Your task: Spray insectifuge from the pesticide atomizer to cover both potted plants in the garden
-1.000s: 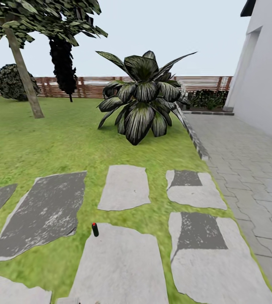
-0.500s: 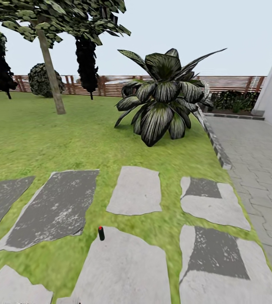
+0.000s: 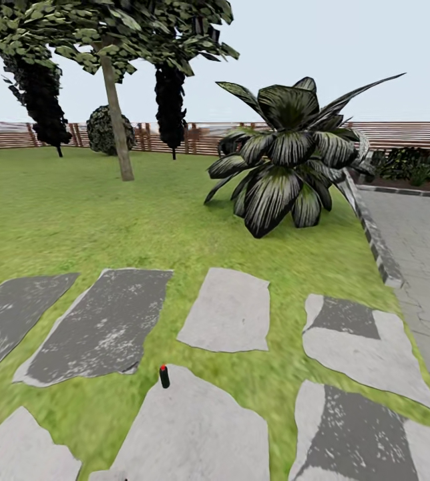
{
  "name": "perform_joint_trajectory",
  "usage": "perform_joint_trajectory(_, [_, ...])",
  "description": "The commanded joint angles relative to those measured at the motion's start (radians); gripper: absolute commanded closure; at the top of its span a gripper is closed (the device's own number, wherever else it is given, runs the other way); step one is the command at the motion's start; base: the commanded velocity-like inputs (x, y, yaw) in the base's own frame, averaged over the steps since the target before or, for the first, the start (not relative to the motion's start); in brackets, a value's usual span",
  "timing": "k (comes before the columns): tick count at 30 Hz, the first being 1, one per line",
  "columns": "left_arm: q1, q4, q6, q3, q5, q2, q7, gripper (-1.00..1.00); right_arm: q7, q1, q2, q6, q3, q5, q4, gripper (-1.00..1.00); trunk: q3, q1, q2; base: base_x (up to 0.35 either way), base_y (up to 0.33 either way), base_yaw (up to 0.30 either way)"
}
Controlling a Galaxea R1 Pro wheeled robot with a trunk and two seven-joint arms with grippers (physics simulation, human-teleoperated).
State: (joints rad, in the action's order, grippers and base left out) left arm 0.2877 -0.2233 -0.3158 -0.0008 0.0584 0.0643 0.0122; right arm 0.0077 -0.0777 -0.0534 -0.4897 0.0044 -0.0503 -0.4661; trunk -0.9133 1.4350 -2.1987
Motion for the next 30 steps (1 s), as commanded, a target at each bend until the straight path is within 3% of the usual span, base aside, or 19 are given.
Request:
perform_joint_trajectory(1, [0.001,0.001,-0.003,-0.001,0.006,0.0,0.0,-1.0,0.0,0.0,0.0,-0.003,0.0,-0.005,0.001,-1.0,-0.001,0.0,0.0,0.182,-0.23,0.104])
perform_joint_trajectory(15, [0.017,-0.019,0.005,-0.001,0.009,-0.002,0.002,-1.0,0.0,0.0,0.002,-0.002,-0.002,-0.004,-0.008,-1.0,-0.001,0.0,0.0,0.079,-0.067,0.011])
perform_joint_trajectory(19, [0.091,-0.019,0.013,-0.001,0.008,-0.002,0.007,-1.0,-0.001,-0.009,-0.001,-0.002,-0.003,-0.003,-0.079,-1.0,-0.001,0.0,0.0,0.0,0.0,0.0])
perform_joint_trajectory(22, [0.152,-0.019,0.016,-0.001,0.014,-0.001,0.01,-1.0,-0.001,-0.044,-0.002,0.004,-0.003,-0.003,-0.173,-1.0,-0.001,0.0,0.0,0.0,0.0,0.0])
perform_joint_trajectory(30, [0.225,-0.021,0.016,0.003,0.02,-0.005,0.012,-1.0,0.003,-0.191,-0.003,0.055,-0.003,-0.003,-0.225,-1.0,-0.001,0.0,0.0,0.0,0.0,0.0])
